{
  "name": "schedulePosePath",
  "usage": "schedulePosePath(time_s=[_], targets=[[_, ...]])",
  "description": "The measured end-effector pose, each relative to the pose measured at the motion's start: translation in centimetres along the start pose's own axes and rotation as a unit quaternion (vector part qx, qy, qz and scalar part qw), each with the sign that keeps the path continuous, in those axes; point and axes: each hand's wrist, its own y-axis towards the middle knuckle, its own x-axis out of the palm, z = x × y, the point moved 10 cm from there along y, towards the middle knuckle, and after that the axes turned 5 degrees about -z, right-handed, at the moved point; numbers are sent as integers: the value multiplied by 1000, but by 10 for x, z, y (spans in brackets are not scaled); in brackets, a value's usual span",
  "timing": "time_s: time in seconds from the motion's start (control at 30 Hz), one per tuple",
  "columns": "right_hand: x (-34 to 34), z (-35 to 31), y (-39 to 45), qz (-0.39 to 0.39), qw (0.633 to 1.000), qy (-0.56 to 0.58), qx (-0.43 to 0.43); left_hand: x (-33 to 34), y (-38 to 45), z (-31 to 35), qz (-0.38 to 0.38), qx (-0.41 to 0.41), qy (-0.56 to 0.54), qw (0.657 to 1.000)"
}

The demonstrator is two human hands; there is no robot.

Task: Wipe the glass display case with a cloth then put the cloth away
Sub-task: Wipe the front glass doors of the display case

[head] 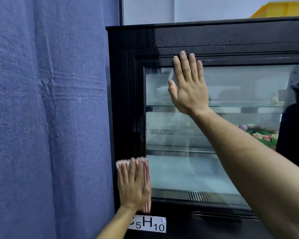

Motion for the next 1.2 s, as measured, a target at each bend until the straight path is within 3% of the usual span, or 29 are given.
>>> schedulePosePath(time_s=[0.07, 0.13, 0.3, 0.4, 0.47, 0.63, 0.83, 0.97, 1.13, 1.2], targets=[[-1, 0, 0, 3, 1000, -1, 1, -26, 47, -3, 40, -33, -17, 999], [0, 0, 0, -4, 1000, 4, 0, -24, 47, -2, 34, -28, -21, 999], [-1, 0, 1, -15, 1000, 1, 3, 47, -80, -14, -66, -44, -27, 996], [0, -1, 1, -15, 1000, -10, 3, 58, -95, -22, -87, -56, 5, 995], [-1, -1, 0, -14, 1000, -8, 3, 37, -54, -15, -61, -43, 10, 997], [-2, -2, 0, -10, 1000, -5, 0, -92, 141, 17, 101, -8, -14, 995], [-3, -1, -1, -13, 1000, 3, -3, -206, 321, 20, 152, -37, 22, 987], [-10, 13, -14, 19, 998, 36, 43, -231, 358, 33, 157, -46, 12, 986], [-10, 34, -32, 31, 992, 37, 114, -206, 350, 111, 102, 177, 87, 975], [-11, 37, -32, 35, 990, 44, 132, -214, 359, 96, 108, 171, 84, 976]])
